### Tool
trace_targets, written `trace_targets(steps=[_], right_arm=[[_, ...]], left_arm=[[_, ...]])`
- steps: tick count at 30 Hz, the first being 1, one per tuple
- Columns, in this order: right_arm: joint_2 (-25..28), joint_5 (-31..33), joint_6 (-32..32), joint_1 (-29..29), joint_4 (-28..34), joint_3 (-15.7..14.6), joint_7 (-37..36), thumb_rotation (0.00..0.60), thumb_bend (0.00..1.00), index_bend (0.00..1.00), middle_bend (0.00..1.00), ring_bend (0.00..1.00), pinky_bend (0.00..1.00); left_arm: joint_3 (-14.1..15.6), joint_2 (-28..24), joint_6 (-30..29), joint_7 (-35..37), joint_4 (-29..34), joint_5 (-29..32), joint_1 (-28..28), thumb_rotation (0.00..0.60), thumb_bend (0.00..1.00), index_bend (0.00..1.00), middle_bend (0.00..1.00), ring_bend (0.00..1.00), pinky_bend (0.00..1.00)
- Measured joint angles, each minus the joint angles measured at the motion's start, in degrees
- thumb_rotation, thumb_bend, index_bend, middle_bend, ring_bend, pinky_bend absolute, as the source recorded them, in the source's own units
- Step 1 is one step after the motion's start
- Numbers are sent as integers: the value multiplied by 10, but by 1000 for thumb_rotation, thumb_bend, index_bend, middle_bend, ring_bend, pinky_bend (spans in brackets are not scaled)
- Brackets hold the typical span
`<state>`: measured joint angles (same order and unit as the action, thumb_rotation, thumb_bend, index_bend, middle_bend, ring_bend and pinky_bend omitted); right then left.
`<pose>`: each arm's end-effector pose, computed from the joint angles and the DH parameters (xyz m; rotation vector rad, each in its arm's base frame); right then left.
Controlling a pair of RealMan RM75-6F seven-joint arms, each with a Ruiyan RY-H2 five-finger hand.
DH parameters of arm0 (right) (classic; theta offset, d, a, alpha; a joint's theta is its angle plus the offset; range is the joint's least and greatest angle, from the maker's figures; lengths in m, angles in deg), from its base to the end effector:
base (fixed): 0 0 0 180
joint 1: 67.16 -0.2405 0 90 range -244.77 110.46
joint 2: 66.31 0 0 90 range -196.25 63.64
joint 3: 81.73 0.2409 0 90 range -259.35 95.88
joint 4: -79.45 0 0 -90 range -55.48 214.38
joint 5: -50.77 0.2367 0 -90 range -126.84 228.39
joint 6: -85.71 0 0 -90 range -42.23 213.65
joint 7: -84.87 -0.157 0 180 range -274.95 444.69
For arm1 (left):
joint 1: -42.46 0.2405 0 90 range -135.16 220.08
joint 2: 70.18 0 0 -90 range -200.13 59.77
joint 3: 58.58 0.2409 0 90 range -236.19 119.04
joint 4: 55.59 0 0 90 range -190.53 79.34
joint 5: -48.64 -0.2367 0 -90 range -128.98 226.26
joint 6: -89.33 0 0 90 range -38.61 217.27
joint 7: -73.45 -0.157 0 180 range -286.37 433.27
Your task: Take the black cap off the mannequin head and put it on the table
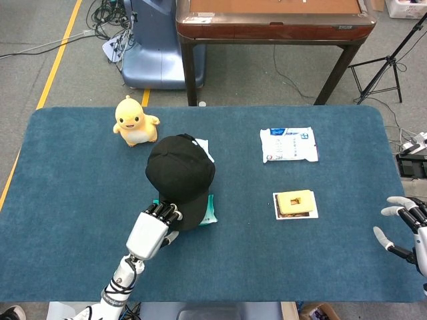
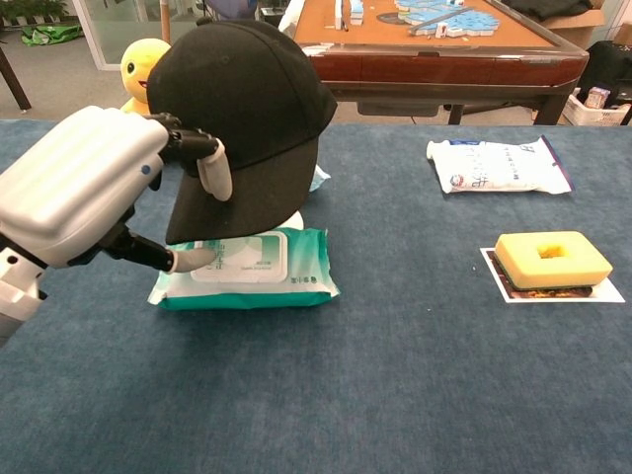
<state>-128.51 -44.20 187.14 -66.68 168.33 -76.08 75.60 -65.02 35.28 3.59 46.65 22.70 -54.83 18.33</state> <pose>-0.2948 -0.1704 0.1807 1.2798 -0.6946 1.1834 -0.0951 0.2392 -0.0512 -1.6460 -0.4312 -1.3815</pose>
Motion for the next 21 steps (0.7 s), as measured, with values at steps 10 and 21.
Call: trace_targets(steps=[10, 21], right_arm=[[-1, -1, -2, -1, 1, -1, 4, 600, 246, 461, 344, 276, 500], [-1, -1, -3, -1, 0, -1, 4, 600, 245, 461, 344, 277, 500]], left_arm=[[2, 14, -21, 5, -27, -10, -6, 600, 18, 503, 488, 362, 503], [-2, 27, -36, 4, -47, -11, -11, 600, 21, 527, 524, 386, 503]])
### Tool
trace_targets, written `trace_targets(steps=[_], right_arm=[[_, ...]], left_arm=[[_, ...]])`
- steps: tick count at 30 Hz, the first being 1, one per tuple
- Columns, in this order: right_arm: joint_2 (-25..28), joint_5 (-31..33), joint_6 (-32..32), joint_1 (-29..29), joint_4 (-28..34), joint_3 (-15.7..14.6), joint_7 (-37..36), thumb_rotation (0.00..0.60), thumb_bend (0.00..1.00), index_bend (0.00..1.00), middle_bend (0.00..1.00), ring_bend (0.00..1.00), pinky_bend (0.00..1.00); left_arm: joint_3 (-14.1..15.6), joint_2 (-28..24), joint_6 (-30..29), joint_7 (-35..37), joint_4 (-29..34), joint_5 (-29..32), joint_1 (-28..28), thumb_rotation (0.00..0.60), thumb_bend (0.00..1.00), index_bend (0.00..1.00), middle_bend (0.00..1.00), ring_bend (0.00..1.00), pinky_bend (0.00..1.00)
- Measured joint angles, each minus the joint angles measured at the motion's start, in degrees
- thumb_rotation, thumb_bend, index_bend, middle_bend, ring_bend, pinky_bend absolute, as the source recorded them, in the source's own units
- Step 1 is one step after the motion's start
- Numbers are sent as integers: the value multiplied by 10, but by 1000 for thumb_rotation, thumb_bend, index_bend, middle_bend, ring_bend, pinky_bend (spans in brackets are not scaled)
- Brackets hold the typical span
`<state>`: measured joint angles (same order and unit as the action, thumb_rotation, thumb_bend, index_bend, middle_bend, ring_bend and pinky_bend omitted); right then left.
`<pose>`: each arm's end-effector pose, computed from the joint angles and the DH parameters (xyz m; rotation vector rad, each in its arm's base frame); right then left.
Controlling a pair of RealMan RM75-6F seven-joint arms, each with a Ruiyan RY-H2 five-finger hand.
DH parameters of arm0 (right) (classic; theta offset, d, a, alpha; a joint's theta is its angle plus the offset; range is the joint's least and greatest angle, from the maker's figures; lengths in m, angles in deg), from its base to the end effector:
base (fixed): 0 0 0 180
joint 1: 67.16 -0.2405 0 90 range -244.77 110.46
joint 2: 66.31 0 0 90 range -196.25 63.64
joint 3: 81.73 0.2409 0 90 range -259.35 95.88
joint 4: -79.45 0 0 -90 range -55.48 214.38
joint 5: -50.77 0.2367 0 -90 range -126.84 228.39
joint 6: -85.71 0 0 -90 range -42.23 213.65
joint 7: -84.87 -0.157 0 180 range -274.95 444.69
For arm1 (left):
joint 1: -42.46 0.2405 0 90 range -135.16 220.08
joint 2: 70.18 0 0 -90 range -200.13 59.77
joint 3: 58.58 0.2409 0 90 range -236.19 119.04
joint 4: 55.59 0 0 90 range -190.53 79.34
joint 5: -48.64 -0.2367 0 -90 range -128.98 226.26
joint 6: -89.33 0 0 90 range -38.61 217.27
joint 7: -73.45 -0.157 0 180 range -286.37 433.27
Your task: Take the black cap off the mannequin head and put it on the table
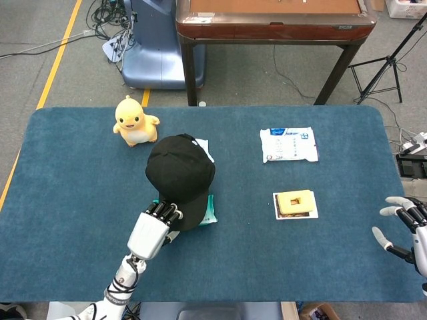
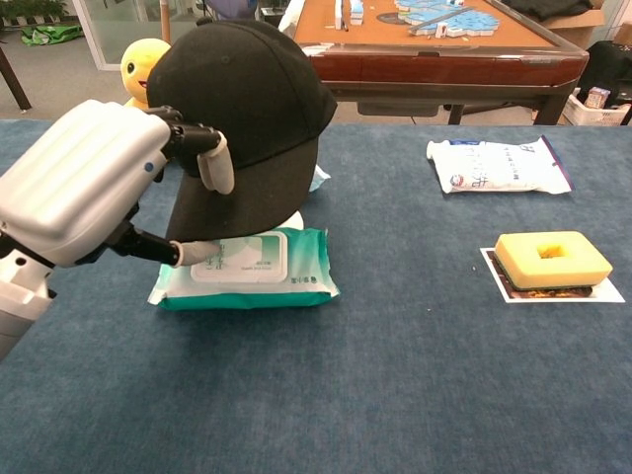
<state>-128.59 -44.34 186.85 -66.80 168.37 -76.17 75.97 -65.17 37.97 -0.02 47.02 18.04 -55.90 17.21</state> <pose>-0.2944 -0.1709 0.1791 1.2868 -0.6951 1.1786 -0.0939 0.2416 -0.0536 -1.6002 -0.3695 -1.4110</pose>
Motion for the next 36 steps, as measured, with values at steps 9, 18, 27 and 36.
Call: trace_targets(steps=[9, 18, 27, 36], right_arm=[[-1, -1, -2, -1, 1, -1, 4, 600, 245, 461, 344, 277, 500], [-1, -1, -4, -2, 2, -1, 7, 600, 245, 461, 344, 276, 500], [-2, -1, -6, -3, 3, -1, 10, 600, 245, 461, 344, 276, 500], [-2, -1, -8, -4, 3, -2, 11, 600, 245, 461, 344, 276, 500]], left_arm=[[-9, 5, -31, 1, -22, -8, -3, 600, 22, 551, 549, 406, 504], [-10, -5, -55, 1, -28, -24, -7, 600, 22, 557, 551, 408, 504], [-11, -16, -66, 0, -31, -27, -8, 600, 22, 570, 557, 414, 506], [-12, -19, -72, 6, -37, -28, -12, 600, 69, 588, 568, 421, 512]])
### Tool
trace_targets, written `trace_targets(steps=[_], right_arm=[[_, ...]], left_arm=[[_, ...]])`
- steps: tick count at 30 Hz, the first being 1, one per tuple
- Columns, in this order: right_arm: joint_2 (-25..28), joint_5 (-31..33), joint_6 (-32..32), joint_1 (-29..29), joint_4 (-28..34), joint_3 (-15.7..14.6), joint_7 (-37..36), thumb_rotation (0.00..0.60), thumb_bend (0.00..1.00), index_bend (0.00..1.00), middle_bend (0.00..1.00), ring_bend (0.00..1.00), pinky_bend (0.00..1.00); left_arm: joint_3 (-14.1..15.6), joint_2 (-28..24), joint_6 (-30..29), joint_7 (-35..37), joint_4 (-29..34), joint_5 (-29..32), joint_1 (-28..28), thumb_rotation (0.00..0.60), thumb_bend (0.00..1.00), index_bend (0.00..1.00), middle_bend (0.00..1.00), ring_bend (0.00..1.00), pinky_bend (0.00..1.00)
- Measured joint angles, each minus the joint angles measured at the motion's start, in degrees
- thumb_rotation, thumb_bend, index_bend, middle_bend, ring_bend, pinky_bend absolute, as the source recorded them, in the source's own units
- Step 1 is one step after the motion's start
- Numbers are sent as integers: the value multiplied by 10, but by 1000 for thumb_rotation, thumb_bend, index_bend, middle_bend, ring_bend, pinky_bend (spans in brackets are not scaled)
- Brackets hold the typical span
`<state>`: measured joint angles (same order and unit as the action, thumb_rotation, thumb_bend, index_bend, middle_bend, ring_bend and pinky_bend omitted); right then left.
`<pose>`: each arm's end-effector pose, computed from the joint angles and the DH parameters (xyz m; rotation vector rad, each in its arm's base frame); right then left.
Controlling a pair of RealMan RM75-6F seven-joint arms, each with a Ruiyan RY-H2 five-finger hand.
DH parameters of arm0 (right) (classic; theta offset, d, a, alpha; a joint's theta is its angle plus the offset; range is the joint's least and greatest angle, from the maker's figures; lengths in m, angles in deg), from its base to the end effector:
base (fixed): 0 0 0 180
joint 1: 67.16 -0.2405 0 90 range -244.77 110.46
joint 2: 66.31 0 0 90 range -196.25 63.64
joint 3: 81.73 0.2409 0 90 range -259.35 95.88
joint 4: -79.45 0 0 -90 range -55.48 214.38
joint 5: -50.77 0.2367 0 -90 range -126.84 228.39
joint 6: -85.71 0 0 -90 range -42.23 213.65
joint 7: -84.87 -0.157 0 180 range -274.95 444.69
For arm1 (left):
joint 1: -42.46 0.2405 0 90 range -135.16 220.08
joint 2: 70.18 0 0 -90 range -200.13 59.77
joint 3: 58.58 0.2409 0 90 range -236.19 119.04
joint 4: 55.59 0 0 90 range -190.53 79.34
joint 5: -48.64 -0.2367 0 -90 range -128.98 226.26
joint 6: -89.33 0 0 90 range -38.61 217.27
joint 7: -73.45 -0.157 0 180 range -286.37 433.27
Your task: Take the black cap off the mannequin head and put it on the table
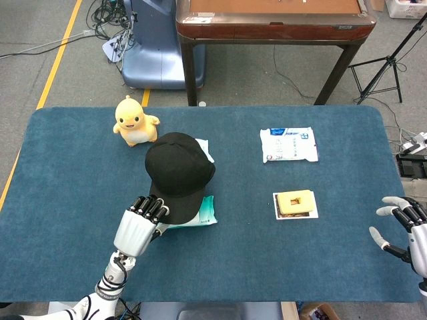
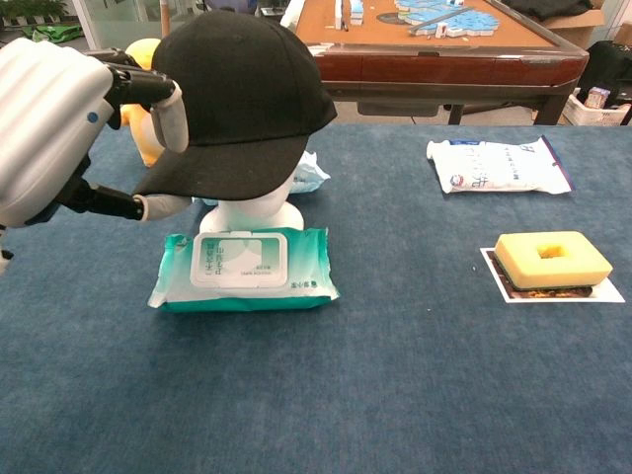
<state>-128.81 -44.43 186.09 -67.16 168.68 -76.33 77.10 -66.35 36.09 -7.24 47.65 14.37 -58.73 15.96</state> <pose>-0.2930 -0.1727 0.1752 1.2997 -0.6965 1.1655 -0.1046 0.2504 -0.0270 -1.4996 -0.2106 -1.4558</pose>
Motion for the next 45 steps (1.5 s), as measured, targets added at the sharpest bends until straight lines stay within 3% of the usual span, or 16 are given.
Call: trace_targets(steps=[19, 45], right_arm=[[0, 1, 0, 0, 0, 0, 0, 600, 245, 461, 344, 276, 500], [0, 1, -3, -1, 0, -1, 1, 600, 245, 461, 344, 276, 500]], left_arm=[[9, -6, 9, -5, -2, 6, -2, 600, 308, 544, 572, 421, 513], [-5, 14, -26, 43, -42, 0, -19, 600, 379, 657, 624, 452, 539]])
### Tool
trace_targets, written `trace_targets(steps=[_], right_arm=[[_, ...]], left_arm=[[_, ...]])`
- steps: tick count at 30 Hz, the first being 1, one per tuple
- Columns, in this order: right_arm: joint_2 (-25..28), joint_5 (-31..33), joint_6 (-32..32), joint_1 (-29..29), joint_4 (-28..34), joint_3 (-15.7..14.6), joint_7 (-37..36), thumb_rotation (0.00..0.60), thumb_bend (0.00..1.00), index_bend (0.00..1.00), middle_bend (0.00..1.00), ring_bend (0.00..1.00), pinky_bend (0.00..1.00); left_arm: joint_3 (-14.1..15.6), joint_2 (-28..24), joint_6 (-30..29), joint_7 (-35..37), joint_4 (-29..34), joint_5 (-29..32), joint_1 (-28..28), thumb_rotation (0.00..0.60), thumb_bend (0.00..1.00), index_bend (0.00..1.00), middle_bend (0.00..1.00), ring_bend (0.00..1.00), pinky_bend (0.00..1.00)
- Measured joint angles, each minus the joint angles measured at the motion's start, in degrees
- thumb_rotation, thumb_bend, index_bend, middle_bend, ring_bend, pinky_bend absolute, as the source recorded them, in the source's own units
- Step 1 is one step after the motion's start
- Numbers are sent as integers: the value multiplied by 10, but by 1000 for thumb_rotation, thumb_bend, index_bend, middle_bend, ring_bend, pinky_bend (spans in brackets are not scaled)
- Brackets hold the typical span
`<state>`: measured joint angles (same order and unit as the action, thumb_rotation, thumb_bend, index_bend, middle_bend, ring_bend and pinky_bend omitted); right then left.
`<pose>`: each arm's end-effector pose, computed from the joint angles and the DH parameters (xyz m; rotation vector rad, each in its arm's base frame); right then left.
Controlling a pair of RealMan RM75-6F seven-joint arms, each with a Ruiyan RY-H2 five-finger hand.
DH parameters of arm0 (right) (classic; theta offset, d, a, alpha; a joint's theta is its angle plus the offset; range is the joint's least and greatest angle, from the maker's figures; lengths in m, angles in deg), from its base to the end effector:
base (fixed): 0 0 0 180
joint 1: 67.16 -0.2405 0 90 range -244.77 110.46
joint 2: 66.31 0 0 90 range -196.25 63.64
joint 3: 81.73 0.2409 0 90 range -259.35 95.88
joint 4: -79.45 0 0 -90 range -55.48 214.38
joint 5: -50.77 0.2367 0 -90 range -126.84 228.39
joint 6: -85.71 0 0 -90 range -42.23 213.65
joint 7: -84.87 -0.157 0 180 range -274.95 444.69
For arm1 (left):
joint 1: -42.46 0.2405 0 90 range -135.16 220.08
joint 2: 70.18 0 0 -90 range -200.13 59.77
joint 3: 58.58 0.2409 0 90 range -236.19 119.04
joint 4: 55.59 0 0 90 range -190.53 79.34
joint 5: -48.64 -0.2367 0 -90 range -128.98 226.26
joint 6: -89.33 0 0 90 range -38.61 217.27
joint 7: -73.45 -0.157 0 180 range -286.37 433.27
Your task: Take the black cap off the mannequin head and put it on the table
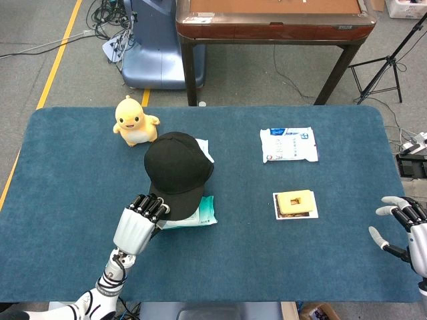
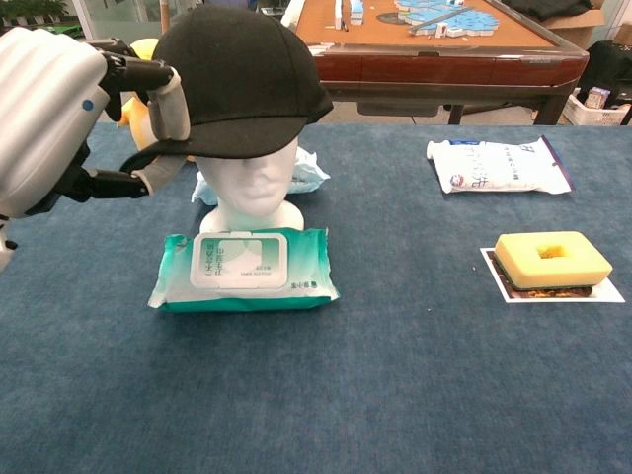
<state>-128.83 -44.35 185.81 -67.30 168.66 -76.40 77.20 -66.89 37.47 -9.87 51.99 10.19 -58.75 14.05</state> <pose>-0.2932 -0.1734 0.1744 1.3033 -0.6991 1.1615 -0.1048 0.2579 -0.0256 -1.4731 -0.1965 -1.5241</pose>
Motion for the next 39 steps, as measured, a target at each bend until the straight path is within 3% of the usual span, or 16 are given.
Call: trace_targets(steps=[13, 39], right_arm=[[0, 1, 0, 0, 0, 0, 0, 600, 245, 461, 345, 276, 500], [0, 2, -3, -2, 0, 0, 2, 600, 245, 461, 344, 276, 500]], left_arm=[[-16, 2, -7, 0, -21, 2, -19, 600, 379, 662, 628, 456, 542], [-34, -18, -17, -29, 7, -6, -45, 600, 379, 663, 633, 459, 544]])
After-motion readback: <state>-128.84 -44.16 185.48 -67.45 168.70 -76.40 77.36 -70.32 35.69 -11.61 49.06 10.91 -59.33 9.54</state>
